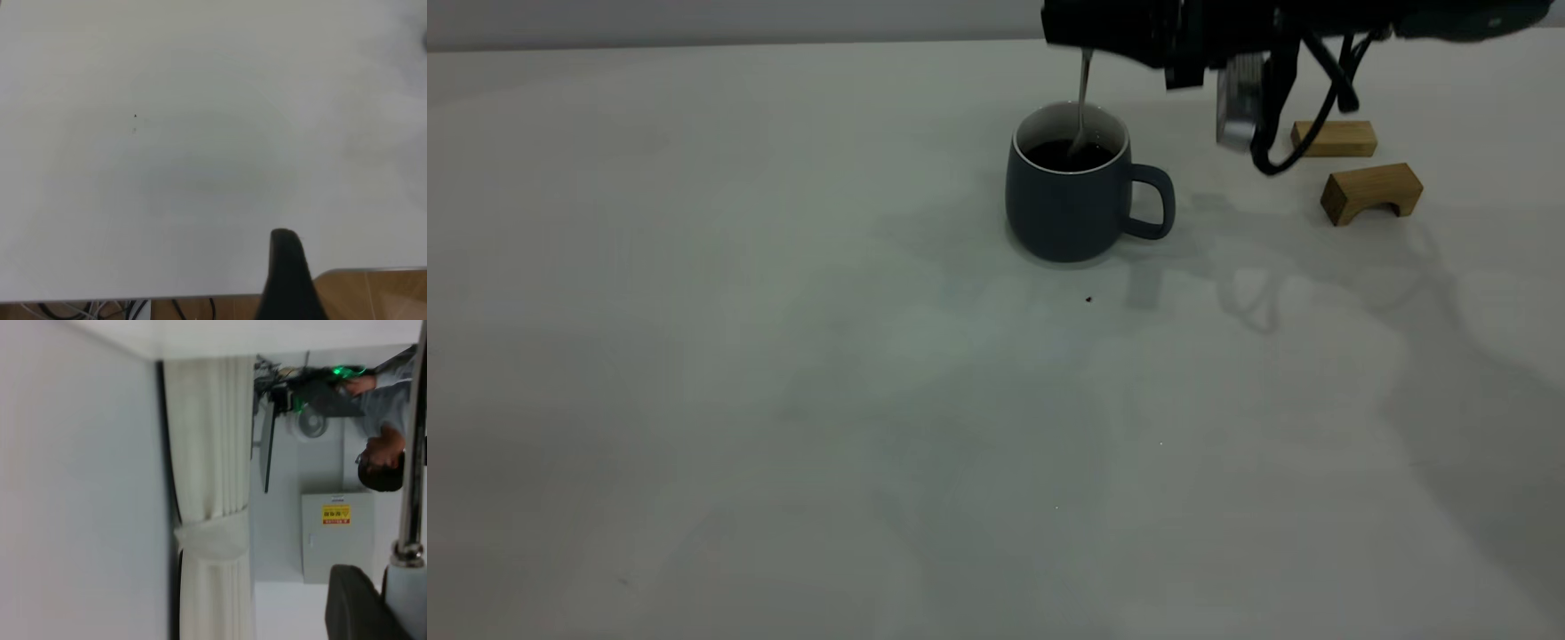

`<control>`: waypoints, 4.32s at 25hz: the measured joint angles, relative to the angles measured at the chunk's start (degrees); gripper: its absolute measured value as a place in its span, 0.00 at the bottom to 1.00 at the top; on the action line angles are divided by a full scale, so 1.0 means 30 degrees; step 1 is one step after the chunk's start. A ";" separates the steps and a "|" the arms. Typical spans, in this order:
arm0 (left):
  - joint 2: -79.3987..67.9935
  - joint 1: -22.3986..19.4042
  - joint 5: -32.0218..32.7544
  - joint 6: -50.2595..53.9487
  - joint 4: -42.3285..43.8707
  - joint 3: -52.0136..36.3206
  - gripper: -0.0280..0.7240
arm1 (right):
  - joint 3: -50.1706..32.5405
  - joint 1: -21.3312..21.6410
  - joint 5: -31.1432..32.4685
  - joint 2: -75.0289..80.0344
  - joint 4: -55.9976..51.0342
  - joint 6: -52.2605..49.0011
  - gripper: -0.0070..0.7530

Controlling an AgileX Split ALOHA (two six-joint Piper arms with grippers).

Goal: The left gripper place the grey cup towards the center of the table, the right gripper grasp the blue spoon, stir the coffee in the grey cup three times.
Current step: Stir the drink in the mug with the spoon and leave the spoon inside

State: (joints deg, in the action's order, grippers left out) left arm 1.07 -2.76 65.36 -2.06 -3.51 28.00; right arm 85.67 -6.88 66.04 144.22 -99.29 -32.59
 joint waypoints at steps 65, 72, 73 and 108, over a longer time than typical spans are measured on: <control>0.0000 0.0000 0.0000 0.0000 0.0000 0.0000 0.82 | 0.1542 -0.1193 -0.0374 0.0984 -0.0078 0.3085 0.12; 0.0000 0.0000 0.0000 0.0000 0.0000 0.0000 0.82 | 0.1542 -0.1130 -0.2450 0.0984 -0.0449 0.3104 0.12; 0.0000 0.0000 0.0000 0.0000 0.0000 0.0000 0.82 | 0.1542 -0.1005 -0.2685 0.0984 -0.0449 0.3110 0.12; 0.0000 0.0000 0.0000 0.0000 0.0000 0.0000 0.82 | 0.2126 0.0515 -0.2239 0.0984 0.1162 0.3108 0.12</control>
State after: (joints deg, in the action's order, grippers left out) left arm 1.07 -2.76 65.36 -2.06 -3.51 28.00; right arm 92.05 -5.33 59.32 147.18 -95.80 -23.27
